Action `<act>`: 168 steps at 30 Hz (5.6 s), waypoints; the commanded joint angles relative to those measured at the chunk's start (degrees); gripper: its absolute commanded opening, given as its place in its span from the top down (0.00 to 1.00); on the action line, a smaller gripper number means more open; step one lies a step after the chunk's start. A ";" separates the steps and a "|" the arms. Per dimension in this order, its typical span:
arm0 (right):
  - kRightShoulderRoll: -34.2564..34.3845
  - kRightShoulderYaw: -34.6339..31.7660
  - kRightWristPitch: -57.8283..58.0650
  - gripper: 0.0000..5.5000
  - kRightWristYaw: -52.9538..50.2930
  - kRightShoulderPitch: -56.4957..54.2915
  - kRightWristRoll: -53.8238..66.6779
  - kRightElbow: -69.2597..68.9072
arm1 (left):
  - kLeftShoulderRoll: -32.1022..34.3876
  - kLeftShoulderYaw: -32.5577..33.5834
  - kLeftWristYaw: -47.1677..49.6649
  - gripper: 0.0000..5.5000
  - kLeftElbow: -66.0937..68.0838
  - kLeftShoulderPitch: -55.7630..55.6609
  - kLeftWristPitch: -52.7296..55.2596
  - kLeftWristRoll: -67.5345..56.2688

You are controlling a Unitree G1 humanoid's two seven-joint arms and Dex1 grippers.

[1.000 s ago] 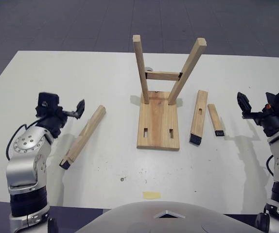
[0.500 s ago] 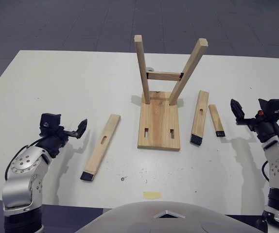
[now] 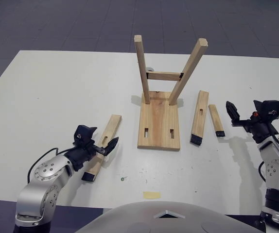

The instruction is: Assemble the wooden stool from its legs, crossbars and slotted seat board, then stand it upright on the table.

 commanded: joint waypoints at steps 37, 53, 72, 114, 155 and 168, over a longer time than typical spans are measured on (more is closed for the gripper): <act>2.83 5.12 -2.28 0.02 -0.94 -1.17 -2.79 0.86 | -2.90 -2.08 9.43 0.63 40.07 -30.05 -7.45 12.96; 2.28 1.61 -5.76 0.02 0.04 0.89 -1.93 2.21 | -2.73 8.20 11.19 0.22 23.04 -32.84 -0.11 6.54; -2.07 9.34 3.56 0.02 4.86 4.98 -6.87 1.84 | -4.07 11.40 14.15 0.03 19.64 -31.36 0.42 6.00; 1.52 12.24 9.71 0.76 -6.30 -0.04 -11.44 4.37 | -5.17 12.05 16.12 0.02 20.26 -31.35 -0.22 5.63; 3.02 28.89 -13.58 0.76 10.53 -23.12 -2.60 -20.15 | -12.41 9.44 36.25 0.14 10.94 -54.02 5.49 -62.59; 4.69 30.73 -13.97 0.76 10.33 -22.69 -5.22 -19.40 | -9.74 4.01 37.86 0.53 8.94 -54.46 2.53 -59.69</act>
